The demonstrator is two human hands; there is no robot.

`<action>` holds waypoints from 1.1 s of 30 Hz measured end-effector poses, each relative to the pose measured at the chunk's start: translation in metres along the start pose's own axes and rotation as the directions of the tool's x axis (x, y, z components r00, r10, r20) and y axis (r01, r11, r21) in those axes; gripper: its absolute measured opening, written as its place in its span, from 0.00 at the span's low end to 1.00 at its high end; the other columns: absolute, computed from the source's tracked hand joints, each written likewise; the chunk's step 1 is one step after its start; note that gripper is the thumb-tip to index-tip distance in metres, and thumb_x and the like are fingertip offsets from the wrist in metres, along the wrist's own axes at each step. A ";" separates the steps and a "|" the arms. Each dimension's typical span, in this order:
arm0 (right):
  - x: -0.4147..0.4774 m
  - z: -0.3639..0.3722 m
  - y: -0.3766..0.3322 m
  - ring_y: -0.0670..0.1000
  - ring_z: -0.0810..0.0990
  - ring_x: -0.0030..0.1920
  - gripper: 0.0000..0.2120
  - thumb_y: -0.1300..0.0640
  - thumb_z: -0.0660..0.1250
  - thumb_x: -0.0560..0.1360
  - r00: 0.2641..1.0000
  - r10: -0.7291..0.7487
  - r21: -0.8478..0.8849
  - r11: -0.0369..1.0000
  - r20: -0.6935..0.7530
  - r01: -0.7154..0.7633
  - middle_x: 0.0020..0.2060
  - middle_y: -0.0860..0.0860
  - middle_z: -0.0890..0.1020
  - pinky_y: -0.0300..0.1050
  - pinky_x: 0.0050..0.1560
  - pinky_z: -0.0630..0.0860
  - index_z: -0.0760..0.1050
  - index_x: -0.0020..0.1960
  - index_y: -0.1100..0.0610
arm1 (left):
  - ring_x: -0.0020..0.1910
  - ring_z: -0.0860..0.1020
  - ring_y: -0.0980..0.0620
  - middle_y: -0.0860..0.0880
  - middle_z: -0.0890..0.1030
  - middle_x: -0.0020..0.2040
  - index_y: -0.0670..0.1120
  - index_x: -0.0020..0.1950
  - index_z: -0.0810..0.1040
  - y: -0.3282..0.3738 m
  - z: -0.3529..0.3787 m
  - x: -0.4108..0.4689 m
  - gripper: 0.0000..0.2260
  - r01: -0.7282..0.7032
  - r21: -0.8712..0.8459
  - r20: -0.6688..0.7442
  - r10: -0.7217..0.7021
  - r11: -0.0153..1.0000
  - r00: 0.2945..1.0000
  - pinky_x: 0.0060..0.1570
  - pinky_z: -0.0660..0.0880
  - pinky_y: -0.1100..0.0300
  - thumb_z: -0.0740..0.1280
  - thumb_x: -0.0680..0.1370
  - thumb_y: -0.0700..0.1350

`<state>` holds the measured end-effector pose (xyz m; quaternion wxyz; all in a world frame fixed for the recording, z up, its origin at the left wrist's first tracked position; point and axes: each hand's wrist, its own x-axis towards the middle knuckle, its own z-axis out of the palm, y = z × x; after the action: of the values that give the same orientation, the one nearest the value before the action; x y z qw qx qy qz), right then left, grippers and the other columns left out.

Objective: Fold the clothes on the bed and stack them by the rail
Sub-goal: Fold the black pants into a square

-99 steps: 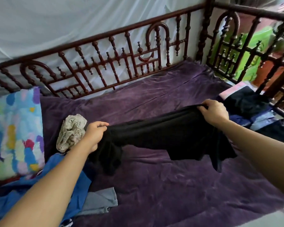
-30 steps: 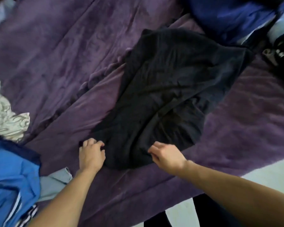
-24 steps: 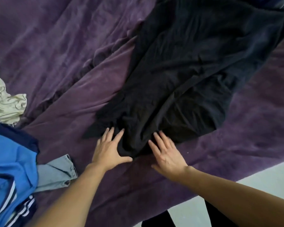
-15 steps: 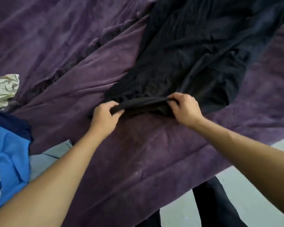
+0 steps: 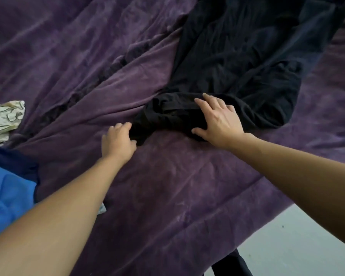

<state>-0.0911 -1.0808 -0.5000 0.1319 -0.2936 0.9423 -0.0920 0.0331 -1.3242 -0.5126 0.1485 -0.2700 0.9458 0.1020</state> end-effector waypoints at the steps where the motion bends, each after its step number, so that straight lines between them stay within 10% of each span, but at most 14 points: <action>1: 0.005 0.007 -0.002 0.57 0.66 0.69 0.36 0.45 0.70 0.72 0.998 0.051 -0.019 0.999 0.031 -0.051 0.71 0.54 0.68 0.55 0.62 0.65 0.60 0.74 0.52 | 0.55 0.75 0.37 0.39 0.79 0.54 0.46 0.61 0.77 0.001 0.001 0.000 0.16 0.016 -0.010 -0.115 -0.017 1.000 0.993 0.51 0.73 0.46 0.68 0.73 0.41; 5: 0.013 0.006 -0.007 0.59 0.78 0.54 0.12 0.53 0.64 0.76 0.986 0.158 0.140 0.979 -0.057 -0.149 0.52 0.54 0.83 0.50 0.52 0.72 0.78 0.58 0.52 | 0.53 0.77 0.36 0.39 0.82 0.51 0.50 0.54 0.82 -0.021 -0.041 0.018 0.13 0.058 -0.128 -0.344 -0.099 0.990 0.934 0.50 0.74 0.47 0.65 0.73 0.39; 12: -0.021 -0.005 -0.031 0.52 0.79 0.47 0.07 0.56 0.68 0.73 0.985 0.098 0.374 0.927 -0.139 -0.040 0.45 0.49 0.79 0.48 0.46 0.76 0.80 0.51 0.53 | 0.64 0.69 0.35 0.38 0.74 0.64 0.47 0.66 0.73 -0.077 -0.156 0.095 0.18 0.277 -0.166 -0.421 -0.322 0.946 0.848 0.64 0.68 0.44 0.65 0.76 0.42; 17: -0.039 0.009 0.018 0.57 0.73 0.58 0.15 0.60 0.67 0.71 0.928 0.331 0.304 0.914 -0.173 -0.269 0.56 0.52 0.75 0.51 0.51 0.74 0.77 0.58 0.55 | 0.54 0.74 0.36 0.38 0.79 0.52 0.45 0.54 0.81 -0.014 -0.101 0.047 0.10 -0.128 -0.033 -0.367 0.107 0.991 0.924 0.52 0.73 0.44 0.64 0.74 0.39; 22: -0.041 0.007 0.089 0.60 0.56 0.74 0.39 0.57 0.72 0.67 0.870 0.469 0.055 0.883 -0.152 -0.466 0.76 0.58 0.57 0.60 0.65 0.63 0.60 0.75 0.54 | 0.71 0.61 0.43 0.45 0.68 0.67 0.52 0.65 0.73 0.085 -0.004 0.013 0.20 -0.493 0.234 -0.149 0.532 0.838 0.833 0.70 0.56 0.47 0.68 0.73 0.45; 27: -0.016 -0.023 0.139 0.57 0.75 0.60 0.17 0.59 0.63 0.71 0.693 0.712 0.384 0.674 -0.110 -0.631 0.59 0.57 0.79 0.50 0.55 0.72 0.78 0.59 0.54 | 0.74 0.57 0.43 0.44 0.64 0.72 0.52 0.66 0.72 0.143 0.034 0.009 0.20 -0.621 0.321 0.001 0.655 0.715 0.756 0.73 0.52 0.44 0.67 0.75 0.41; 29: -0.006 -0.045 0.145 0.52 0.78 0.45 0.08 0.55 0.64 0.73 0.735 0.670 0.493 0.677 -0.107 -0.546 0.41 0.54 0.81 0.44 0.44 0.71 0.81 0.47 0.56 | 0.68 0.66 0.47 0.48 0.73 0.65 0.51 0.58 0.78 0.150 0.031 0.013 0.11 -0.622 0.220 0.009 0.636 0.751 0.771 0.69 0.59 0.49 0.62 0.78 0.43; 33: 0.039 -0.088 0.158 0.46 0.77 0.35 0.07 0.54 0.66 0.75 0.742 0.656 0.694 0.600 -0.142 -0.398 0.37 0.52 0.80 0.44 0.40 0.75 0.77 0.39 0.54 | 0.51 0.78 0.40 0.40 0.82 0.49 0.43 0.53 0.79 0.161 -0.006 0.047 0.08 -0.278 -0.462 -0.108 0.257 0.843 0.960 0.53 0.73 0.49 0.61 0.78 0.40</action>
<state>-0.2322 -0.9674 -0.4637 0.0557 0.0896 0.9064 -0.4090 -0.0931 -1.2141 -0.5048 0.0427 -0.1656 0.9235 0.3433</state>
